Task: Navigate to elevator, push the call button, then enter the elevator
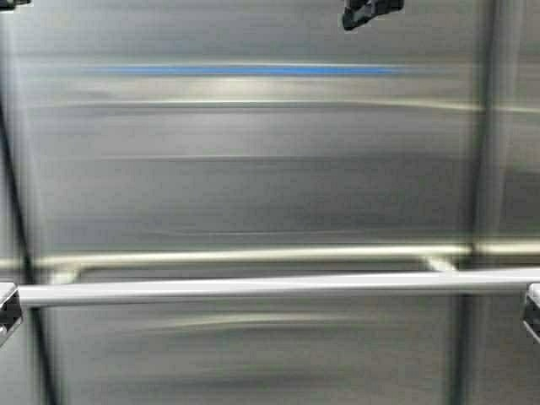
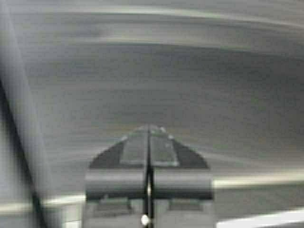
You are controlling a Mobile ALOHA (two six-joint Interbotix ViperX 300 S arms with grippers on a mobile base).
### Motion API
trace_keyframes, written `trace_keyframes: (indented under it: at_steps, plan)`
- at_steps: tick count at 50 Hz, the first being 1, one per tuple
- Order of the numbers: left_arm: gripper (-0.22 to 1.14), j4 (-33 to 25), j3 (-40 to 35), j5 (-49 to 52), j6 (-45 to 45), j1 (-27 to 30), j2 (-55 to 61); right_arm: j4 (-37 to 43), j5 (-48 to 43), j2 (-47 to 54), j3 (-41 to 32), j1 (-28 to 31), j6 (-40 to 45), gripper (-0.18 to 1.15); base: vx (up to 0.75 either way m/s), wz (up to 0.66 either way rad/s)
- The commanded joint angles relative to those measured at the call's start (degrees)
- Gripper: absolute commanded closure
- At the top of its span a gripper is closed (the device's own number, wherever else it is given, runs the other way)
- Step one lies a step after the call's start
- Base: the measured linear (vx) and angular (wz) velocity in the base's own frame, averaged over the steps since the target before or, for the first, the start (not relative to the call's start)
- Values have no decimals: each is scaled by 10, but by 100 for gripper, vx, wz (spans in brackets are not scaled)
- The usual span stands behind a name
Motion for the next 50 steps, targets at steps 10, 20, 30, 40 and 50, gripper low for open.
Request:
trace_keyframes:
  at_steps: [10, 20, 30, 40, 50]
  plan:
    - [89, 1, -18, -11, -2, 1, 0, 0, -10, -22, -11, 2, 0, 91, 8, 56]
    - [89, 1, -9, -10, -4, 0, -17, 0, -25, -24, -2, 2, 0, 91, 8, 58]
    - [89, -1, -4, -9, -7, 0, -18, -1, -45, -22, 7, 2, -1, 91, 6, 50]
    - [89, -1, -3, -9, -3, 0, -18, 0, -57, -22, 8, 2, 0, 91, 7, 48]
    - [89, -1, -1, -8, -1, 0, -15, 1, -60, -24, 13, 2, 2, 91, 10, 62]
